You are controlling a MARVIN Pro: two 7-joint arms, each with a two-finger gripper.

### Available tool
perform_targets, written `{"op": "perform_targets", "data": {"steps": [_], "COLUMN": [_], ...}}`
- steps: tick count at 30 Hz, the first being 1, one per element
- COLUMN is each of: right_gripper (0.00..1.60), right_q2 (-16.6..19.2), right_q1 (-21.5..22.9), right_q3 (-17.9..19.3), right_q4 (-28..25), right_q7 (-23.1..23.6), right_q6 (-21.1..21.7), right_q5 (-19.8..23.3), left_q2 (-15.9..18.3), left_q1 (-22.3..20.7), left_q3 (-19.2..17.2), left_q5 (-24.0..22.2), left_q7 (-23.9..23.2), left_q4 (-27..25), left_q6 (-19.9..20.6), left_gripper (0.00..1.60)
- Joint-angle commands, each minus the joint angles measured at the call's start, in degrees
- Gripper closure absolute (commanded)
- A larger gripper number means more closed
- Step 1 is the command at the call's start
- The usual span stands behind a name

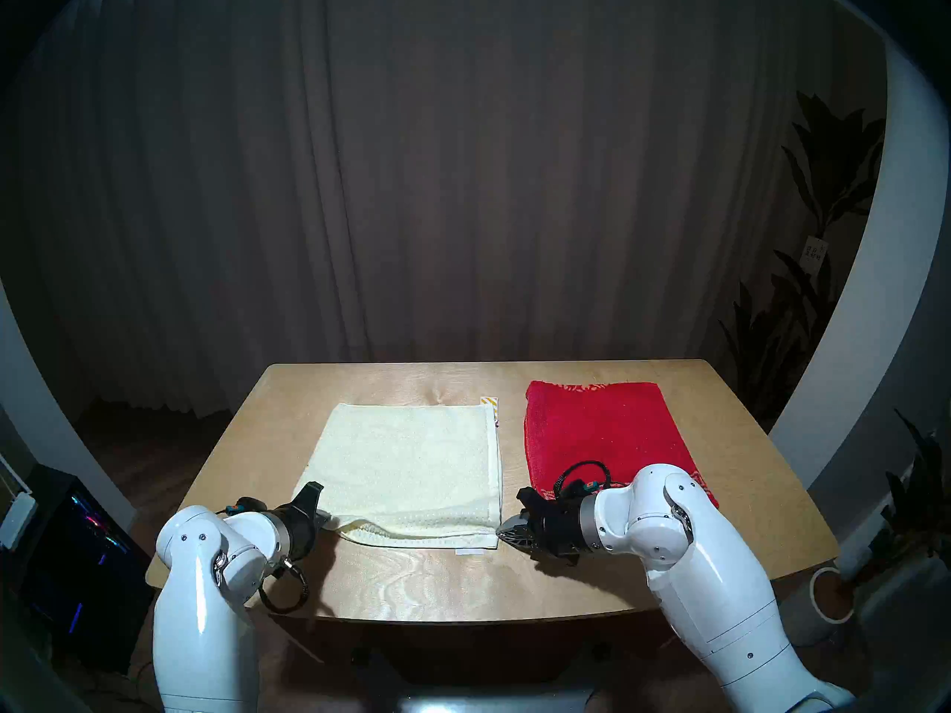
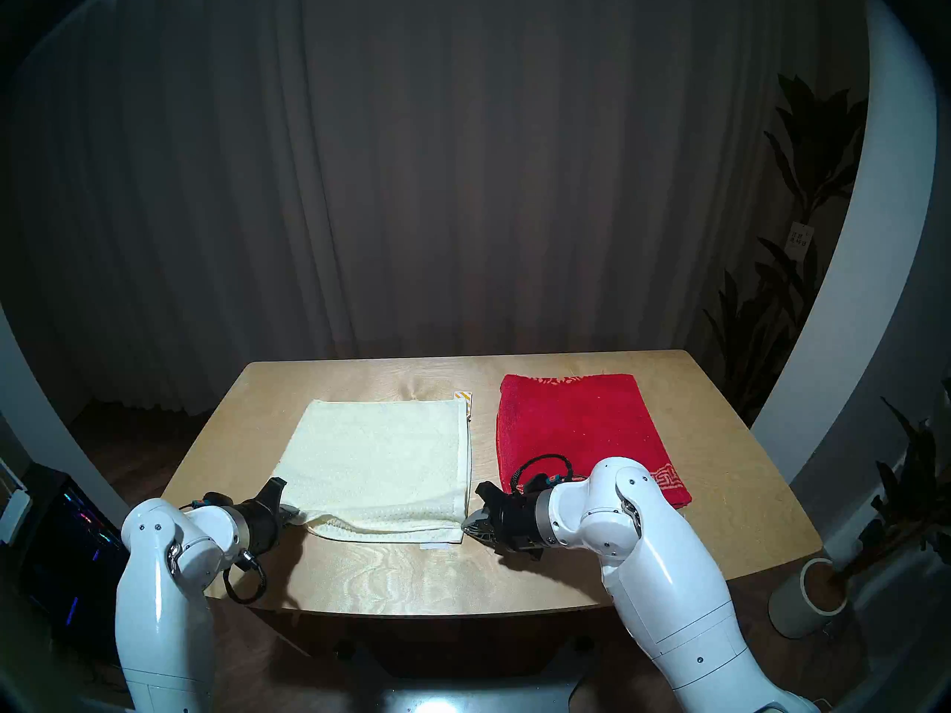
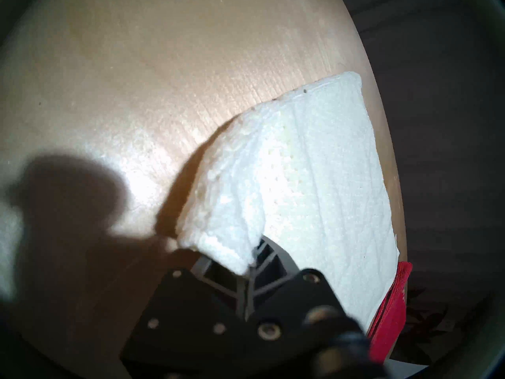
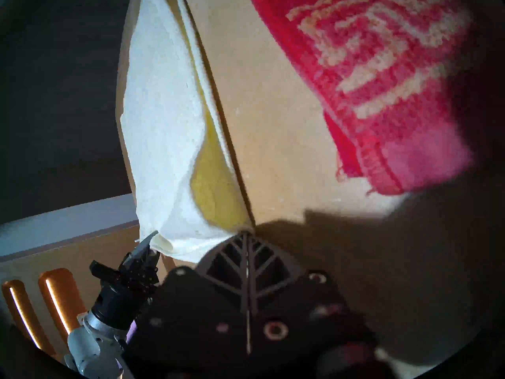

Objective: Fold each towel twice and stack them on table

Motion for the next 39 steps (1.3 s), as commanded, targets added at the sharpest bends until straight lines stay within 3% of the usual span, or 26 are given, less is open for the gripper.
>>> {"op": "perform_targets", "data": {"steps": [1, 5, 9, 24, 39], "right_gripper": [0.0, 0.0, 0.0, 0.0, 0.0], "right_q2": [0.1, 1.1, 0.9, -1.1, -2.4], "right_q1": [-0.7, -1.0, 0.0, 5.7, 6.9], "right_q3": [0.7, 2.3, 1.9, -4.0, -8.6], "right_q4": [1.5, 1.9, 4.0, 10.4, 12.5], "right_q7": [4.5, 5.3, 5.7, 4.1, 4.1], "right_q6": [1.3, 1.3, 1.3, 0.9, 1.2], "right_q5": [-1.8, -0.3, -1.8, -5.3, -6.3], "left_q2": [0.3, 0.3, 0.4, -0.3, -0.7], "left_q1": [0.0, 0.5, 0.8, 1.8, 2.7], "left_q3": [0.3, 0.6, 0.9, -0.5, -1.9], "left_q5": [-0.9, -1.0, -0.8, -0.3, -0.2], "left_q7": [-0.9, -0.9, -1.1, -2.8, -4.6], "left_q4": [0.8, 0.7, 0.8, 0.5, 0.8], "left_q6": [1.0, 1.3, 1.3, -0.6, -1.2], "left_gripper": [1.6, 1.6, 1.6, 1.6, 1.6]}}
